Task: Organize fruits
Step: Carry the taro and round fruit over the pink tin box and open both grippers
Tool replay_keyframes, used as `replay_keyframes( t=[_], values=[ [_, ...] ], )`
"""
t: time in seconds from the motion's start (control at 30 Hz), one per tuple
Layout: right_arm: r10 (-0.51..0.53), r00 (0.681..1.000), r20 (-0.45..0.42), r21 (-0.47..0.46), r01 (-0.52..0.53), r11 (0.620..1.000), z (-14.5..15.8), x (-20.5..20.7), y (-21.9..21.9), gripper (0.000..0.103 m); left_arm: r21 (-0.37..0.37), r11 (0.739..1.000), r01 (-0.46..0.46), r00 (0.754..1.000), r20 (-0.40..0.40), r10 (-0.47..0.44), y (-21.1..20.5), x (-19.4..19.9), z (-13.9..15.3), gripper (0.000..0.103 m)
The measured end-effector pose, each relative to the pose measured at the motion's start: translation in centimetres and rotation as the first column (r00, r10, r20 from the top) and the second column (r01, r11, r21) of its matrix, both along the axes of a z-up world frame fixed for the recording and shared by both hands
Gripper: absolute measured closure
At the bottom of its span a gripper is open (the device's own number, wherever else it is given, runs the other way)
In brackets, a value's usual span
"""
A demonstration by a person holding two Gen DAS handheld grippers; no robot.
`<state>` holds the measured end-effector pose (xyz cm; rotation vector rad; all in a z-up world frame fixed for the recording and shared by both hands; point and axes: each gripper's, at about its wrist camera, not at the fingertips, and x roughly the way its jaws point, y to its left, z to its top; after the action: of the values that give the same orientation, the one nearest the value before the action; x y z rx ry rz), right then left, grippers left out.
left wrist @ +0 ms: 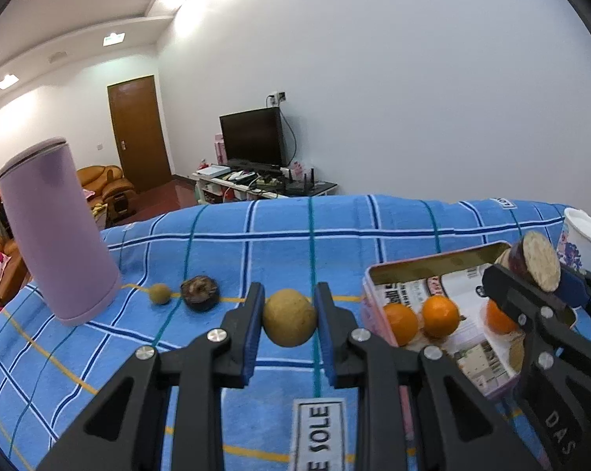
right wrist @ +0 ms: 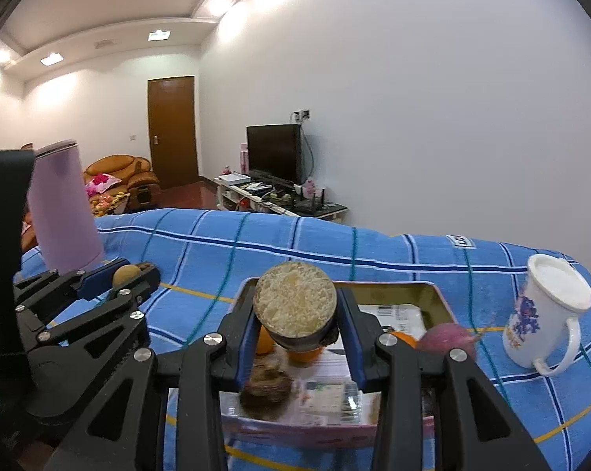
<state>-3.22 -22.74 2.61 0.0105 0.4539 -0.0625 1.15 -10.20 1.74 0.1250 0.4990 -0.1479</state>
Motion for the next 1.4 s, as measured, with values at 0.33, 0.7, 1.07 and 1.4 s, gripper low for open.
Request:
replay_keyframes(
  t=[0.33, 0.7, 1.07, 1.4],
  values=[
    [-0.077, 0.997, 0.001, 0.002, 0.077, 0.997, 0.4, 0.6, -3.4, 0.063, -0.016, 0.998, 0.069, 0.997, -0.018, -0.069, -4.0, 0.6, 0.1, 0.075],
    [-0.162, 0.986, -0.024, 0.018, 0.163, 0.986, 0.3, 1.1, -7.2, 0.063, -0.03, 0.992, 0.119, 0.992, -0.05, -0.12, -7.6, 1.3, -0.7, 0.075],
    [-0.138, 0.983, -0.122, 0.05, 0.145, 0.988, -1.5, 3.4, -7.9, 0.063, -0.05, 0.992, 0.113, 0.986, -0.117, -0.118, -7.9, 2.2, -2.0, 0.075],
    [-0.108, 0.986, -0.131, 0.01, 0.11, 0.994, -1.8, 4.1, -6.8, 0.062, -0.072, 0.986, 0.152, 0.972, -0.172, -0.162, -7.7, 2.4, -2.9, 0.074]
  ],
)
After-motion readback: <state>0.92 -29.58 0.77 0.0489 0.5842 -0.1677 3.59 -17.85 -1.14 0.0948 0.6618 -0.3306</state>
